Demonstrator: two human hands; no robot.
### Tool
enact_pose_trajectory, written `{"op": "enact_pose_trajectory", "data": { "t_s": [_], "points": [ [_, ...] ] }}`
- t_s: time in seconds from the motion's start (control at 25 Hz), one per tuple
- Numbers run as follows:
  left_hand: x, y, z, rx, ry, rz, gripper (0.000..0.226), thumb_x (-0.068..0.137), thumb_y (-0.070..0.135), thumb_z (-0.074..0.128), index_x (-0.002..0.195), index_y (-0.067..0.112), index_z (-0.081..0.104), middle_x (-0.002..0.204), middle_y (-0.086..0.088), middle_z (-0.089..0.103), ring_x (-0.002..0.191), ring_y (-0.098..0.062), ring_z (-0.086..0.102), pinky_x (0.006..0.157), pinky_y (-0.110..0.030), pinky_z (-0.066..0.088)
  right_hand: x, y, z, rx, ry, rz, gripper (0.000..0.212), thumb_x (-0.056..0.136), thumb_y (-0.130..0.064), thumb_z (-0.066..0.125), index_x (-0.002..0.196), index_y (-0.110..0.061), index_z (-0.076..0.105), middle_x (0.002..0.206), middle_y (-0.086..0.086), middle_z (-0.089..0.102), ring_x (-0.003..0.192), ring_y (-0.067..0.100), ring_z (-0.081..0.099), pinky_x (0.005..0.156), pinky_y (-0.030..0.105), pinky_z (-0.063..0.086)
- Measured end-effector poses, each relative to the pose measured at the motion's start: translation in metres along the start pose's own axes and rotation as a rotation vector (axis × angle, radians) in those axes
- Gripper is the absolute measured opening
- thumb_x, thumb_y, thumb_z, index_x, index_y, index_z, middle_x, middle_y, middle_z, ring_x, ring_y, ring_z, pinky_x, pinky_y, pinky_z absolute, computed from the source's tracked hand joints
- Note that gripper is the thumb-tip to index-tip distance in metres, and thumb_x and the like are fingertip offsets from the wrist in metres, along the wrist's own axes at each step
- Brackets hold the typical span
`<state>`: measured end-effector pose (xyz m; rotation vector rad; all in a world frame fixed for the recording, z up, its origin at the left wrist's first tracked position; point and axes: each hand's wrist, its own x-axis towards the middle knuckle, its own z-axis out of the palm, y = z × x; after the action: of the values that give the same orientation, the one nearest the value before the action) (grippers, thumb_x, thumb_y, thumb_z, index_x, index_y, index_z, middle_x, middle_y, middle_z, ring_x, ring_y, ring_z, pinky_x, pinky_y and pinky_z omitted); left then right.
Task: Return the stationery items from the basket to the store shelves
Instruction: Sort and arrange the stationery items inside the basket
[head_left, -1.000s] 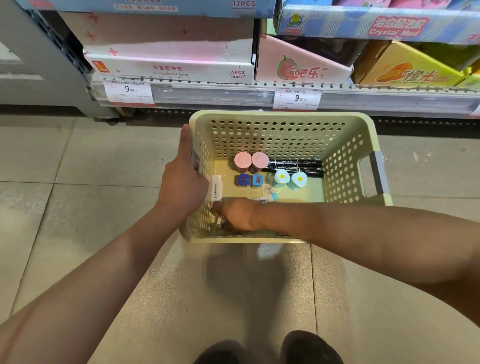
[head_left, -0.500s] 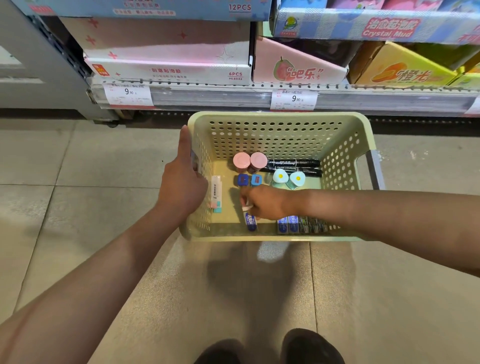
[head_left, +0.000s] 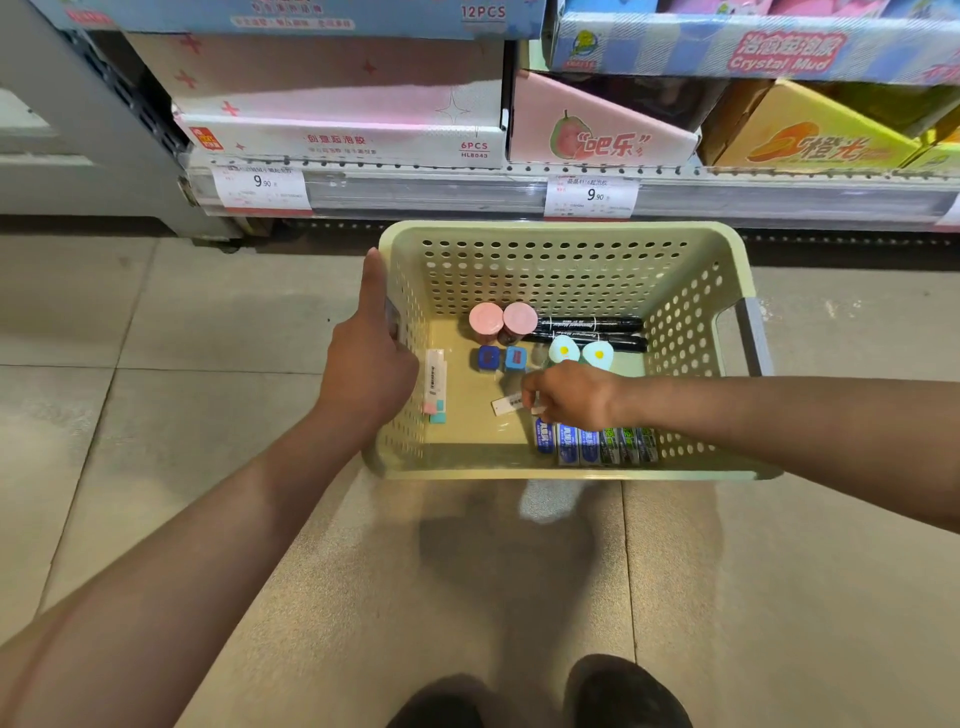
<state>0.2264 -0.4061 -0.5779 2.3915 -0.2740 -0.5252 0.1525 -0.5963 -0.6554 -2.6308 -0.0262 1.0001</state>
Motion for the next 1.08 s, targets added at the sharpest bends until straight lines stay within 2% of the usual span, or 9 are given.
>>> {"op": "enact_pose_trajectory", "data": {
  "t_s": [0.2,0.36,0.52,0.6,0.68,0.8,0.92,1.0,1.08],
  "points": [
    [0.001,-0.001,0.001,-0.008,0.003,0.009,0.079,0.091,0.008,0.045,0.150,0.030,-0.003,0.091,0.007,0.052,0.066,0.001,0.046,0.069,-0.029,0.040,-0.004,0.001,0.005,-0.240,-0.005,-0.080,0.033,0.092,-0.005,0.049,0.122,-0.017,0.056,0.125,0.008,0.053,0.112,0.024,0.056,0.089,0.030,0.048],
    [0.000,-0.001,0.001,-0.006,0.006,0.015,0.078,0.092,0.009,0.045,0.150,0.030,-0.002,0.095,0.006,0.053,0.066,0.001,0.046,0.068,-0.029,0.039,-0.002,-0.001,0.009,-0.401,-0.025,-0.091,0.033,0.092,-0.004,0.046,0.122,-0.015,0.056,0.115,0.009,0.060,0.100,0.024,0.062,0.075,0.029,0.053],
    [0.000,0.000,0.001,-0.012,0.006,0.010,0.078,0.092,0.009,0.045,0.150,0.029,-0.003,0.095,0.006,0.053,0.066,0.002,0.046,0.068,-0.029,0.039,-0.003,-0.009,0.005,-0.553,-0.123,-0.089,0.025,0.092,-0.003,0.048,0.114,-0.008,0.057,0.107,0.009,0.064,0.092,0.024,0.064,0.066,0.028,0.050],
    [0.001,-0.001,0.001,-0.011,0.004,0.005,0.078,0.091,0.008,0.045,0.150,0.029,-0.003,0.093,0.005,0.053,0.066,0.000,0.046,0.068,-0.029,0.039,-0.004,-0.018,0.004,-0.647,-0.088,-0.130,0.019,0.092,-0.009,0.049,0.108,-0.008,0.060,0.105,0.008,0.063,0.089,0.024,0.064,0.059,0.029,0.048],
    [0.001,-0.001,0.001,-0.009,0.006,0.007,0.079,0.091,0.008,0.045,0.150,0.028,-0.003,0.095,0.005,0.052,0.068,-0.006,0.048,0.070,-0.029,0.039,0.000,-0.029,0.000,-0.521,0.078,-0.178,0.020,0.093,-0.018,0.046,0.098,-0.008,0.063,0.099,0.010,0.064,0.085,0.027,0.065,0.058,0.031,0.046],
    [0.001,-0.001,0.000,-0.019,0.021,0.006,0.079,0.091,0.008,0.045,0.150,0.028,-0.002,0.098,0.003,0.049,0.080,-0.014,0.048,0.074,-0.030,0.037,0.020,-0.050,-0.007,-0.076,0.313,-0.139,0.021,0.088,-0.026,0.053,0.095,-0.007,0.059,0.097,0.013,0.064,0.087,0.031,0.063,0.060,0.030,0.044],
    [0.002,-0.003,0.002,-0.016,0.034,0.002,0.080,0.090,0.007,0.046,0.150,0.029,-0.001,0.104,-0.001,0.050,0.085,-0.019,0.050,0.075,-0.030,0.036,0.044,-0.072,-0.005,0.284,0.305,-0.025,0.052,0.076,-0.029,0.072,0.114,-0.003,0.048,0.103,0.015,0.064,0.092,0.032,0.062,0.064,0.032,0.045],
    [0.005,-0.006,0.004,-0.006,0.046,-0.009,0.080,0.090,0.008,0.047,0.150,0.030,-0.001,0.120,-0.006,0.053,0.098,-0.026,0.055,0.079,-0.030,0.039,0.055,-0.079,0.000,0.261,0.242,-0.002,0.073,0.068,-0.034,0.079,0.122,-0.005,0.038,0.107,0.014,0.063,0.094,0.033,0.062,0.061,0.032,0.042],
    [0.007,-0.009,0.006,0.000,0.056,-0.012,0.080,0.090,0.008,0.047,0.150,0.032,-0.001,0.134,-0.008,0.049,0.110,-0.028,0.055,0.085,-0.031,0.040,0.061,-0.077,-0.001,0.171,0.213,0.011,0.082,0.065,-0.039,0.081,0.125,-0.006,0.035,0.110,0.013,0.062,0.097,0.033,0.062,0.061,0.031,0.041]
  ]
}}
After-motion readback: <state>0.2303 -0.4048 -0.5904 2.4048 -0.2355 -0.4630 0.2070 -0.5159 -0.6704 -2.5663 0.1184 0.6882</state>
